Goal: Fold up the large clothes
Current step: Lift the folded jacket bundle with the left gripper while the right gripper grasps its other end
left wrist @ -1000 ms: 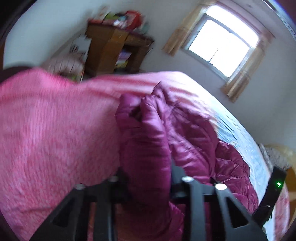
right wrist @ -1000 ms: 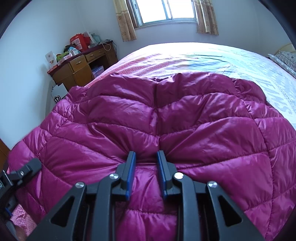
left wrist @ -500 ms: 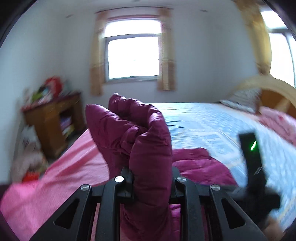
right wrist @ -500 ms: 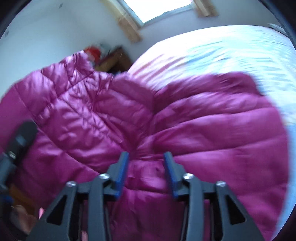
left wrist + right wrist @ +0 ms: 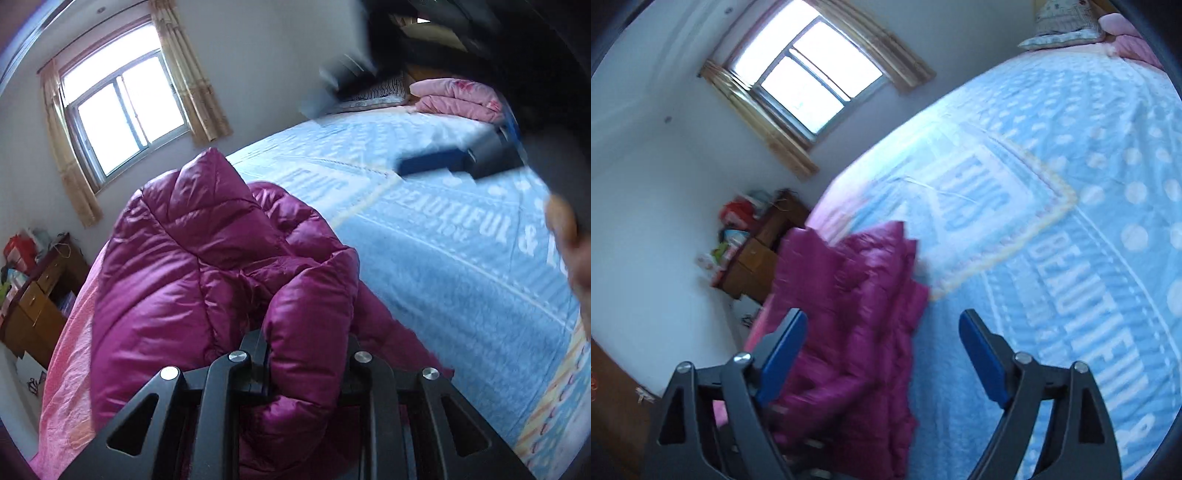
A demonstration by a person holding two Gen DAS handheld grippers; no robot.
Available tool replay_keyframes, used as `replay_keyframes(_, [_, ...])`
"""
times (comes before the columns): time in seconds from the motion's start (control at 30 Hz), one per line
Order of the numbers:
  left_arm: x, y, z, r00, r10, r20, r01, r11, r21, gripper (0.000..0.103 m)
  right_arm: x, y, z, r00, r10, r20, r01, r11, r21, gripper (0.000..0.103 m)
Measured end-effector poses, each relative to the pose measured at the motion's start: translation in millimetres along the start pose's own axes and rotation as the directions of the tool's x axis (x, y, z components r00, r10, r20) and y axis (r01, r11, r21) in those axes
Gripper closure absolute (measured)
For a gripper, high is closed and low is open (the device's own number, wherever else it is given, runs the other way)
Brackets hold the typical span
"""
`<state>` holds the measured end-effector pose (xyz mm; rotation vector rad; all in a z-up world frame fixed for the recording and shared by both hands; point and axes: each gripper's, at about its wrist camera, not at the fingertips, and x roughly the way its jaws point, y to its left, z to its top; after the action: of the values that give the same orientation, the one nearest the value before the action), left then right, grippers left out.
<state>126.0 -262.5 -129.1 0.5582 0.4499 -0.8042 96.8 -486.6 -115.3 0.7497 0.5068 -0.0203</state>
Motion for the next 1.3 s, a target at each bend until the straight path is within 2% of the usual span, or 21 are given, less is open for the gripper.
replay_keyframes(0.1, [-2.2,6.0,-2.4,1.0,-0.025,0.007,0.025,1.0,0.001,0.08,16.4,15.9,9.7,0.999,0.02,-0.039,-0.023,0.997,-0.067,0.0])
replay_keyframes(0.2, [-7.6,2.9,-3.3,0.998,-0.055,0.016,0.054,0.998,0.007,0.08,47.9,25.1,16.1,0.993,-0.018,-0.119,0.002,0.992,-0.129,0.0])
replay_keyframes(0.3, [-9.7,-9.6,-3.9,0.998,-0.057,0.01,0.057,0.998,0.032,0.08,80.2,33.5,19.7,0.979,-0.026,-0.2,-0.001,0.991,-0.135,0.0])
replay_keyframes(0.37, [-11.4,-7.3,-5.7,0.998,-0.066,0.014,0.065,0.997,0.03,0.08,97.8,42.6,21.9,0.973,-0.056,-0.224,0.012,0.982,-0.191,0.029])
replay_keyframes(0.4, [-11.2,-4.9,-5.5,0.997,-0.076,0.016,0.075,0.997,0.022,0.08,105.0,48.7,22.7,0.97,-0.102,-0.222,0.045,0.967,-0.25,0.067])
replay_keyframes(0.43, [-13.5,-1.6,-6.8,0.997,-0.08,0.018,0.08,0.997,0.011,0.08,114.1,52.9,22.0,0.962,-0.147,-0.23,0.073,0.95,-0.303,0.08])
replay_keyframes(0.53, [-24.1,11.1,-10.9,0.993,-0.116,0.014,0.116,0.993,-0.018,0.08,126.5,45.1,16.7,0.953,-0.166,-0.254,0.081,0.947,-0.311,0.083])
replay_keyframes(0.6, [-38.7,23.2,-11.5,0.987,-0.157,0.016,0.158,0.987,-0.038,0.08,128.5,27.6,12.8,0.952,-0.14,-0.272,0.065,0.961,-0.267,0.084])
replay_keyframes(0.7, [-73.6,48.9,-18.3,0.966,-0.256,0.046,0.259,0.962,-0.088,0.079,125.5,-8.9,5.1,0.955,-0.051,-0.292,0.017,0.993,-0.118,0.088])
replay_keyframes(0.77, [-99.8,72.2,-21.4,0.955,-0.284,0.079,0.292,0.95,-0.113,0.077,121.0,-28.9,0.7,0.961,-0.004,-0.276,-0.007,0.999,-0.037,0.088])
replay_keyframes(0.83, [-119.1,100.8,-19.1,0.959,-0.255,0.122,0.272,0.949,-0.158,0.076,117.4,-44.2,-4.6,0.966,0.048,-0.255,-0.041,0.999,0.033,0.089])
replay_keyframes(0.9, [-123.1,136.7,-9.8,0.967,-0.209,0.15,0.241,0.937,-0.253,0.069,113.7,-54.2,-9.0,0.966,0.102,-0.236,-0.08,0.992,0.099,0.09])
replay_keyframes(0.93, [-118.4,152.4,-5.3,0.973,-0.176,0.151,0.214,0.932,-0.294,0.055,111.5,-53.7,-9.8,0.968,0.1,-0.231,-0.079,0.992,0.099,0.089])
replay_keyframes(0.97, [-113.2,170.6,0.4,0.983,-0.113,0.144,0.157,0.924,-0.35,0.047,109.6,-50.0,-10.8,0.97,0.083,-0.229,-0.066,0.995,0.079,0.089])
replay_keyframes(1.0, [-102.5,192.9,10.1,0.992,-0.027,0.124,0.077,0.903,-0.423,0.046,107.0,-44.3,-12.7,0.973,0.053,-0.224,-0.044,0.998,0.045,0.089])
replay_keyframes(1.03, [-94.1,203.7,16.7,0.994,0.001,0.112,0.05,0.888,-0.457,0.046,104.9,-41.2,-14.2,0.975,0.036,-0.22,-0.031,0.999,0.027,0.089])
replay_keyframes(1.07, [-77.4,219.2,26.5,0.996,0.025,0.081,0.02,0.861,-0.509,0.046,101.9,-37.4,-16.5,0.977,0.02,-0.214,-0.018,1.0,0.011,0.089])
replay_keyframes(1.13, [-52.0,229.1,40.1,0.999,0.028,0.034,-0.005,0.836,-0.548,0.046,96.1,-35.0,-21.4,0.979,0.006,-0.204,-0.006,1.0,0.0,0.089])
replay_keyframes(1.2, [-15.7,223.2,48.4,0.999,0.018,-0.037,-0.036,0.835,-0.549,0.046,91.2,-36.1,-24.8,0.98,0.006,-0.198,-0.003,1.0,0.014,0.089])
replay_keyframes(1.23, [-7.3,209.9,46.1,0.997,0.015,-0.073,-0.052,0.844,-0.535,0.046,88.4,-36.9,-25.5,0.981,0.004,-0.195,0.0,1.0,0.019,0.089])
replay_keyframes(1.3, [24.6,178.3,44.9,0.985,-0.01,-0.172,-0.073,0.881,-0.467,0.046,84.7,-37.5,-28.4,0.982,-0.011,-0.186,0.014,1.0,0.017,0.089])
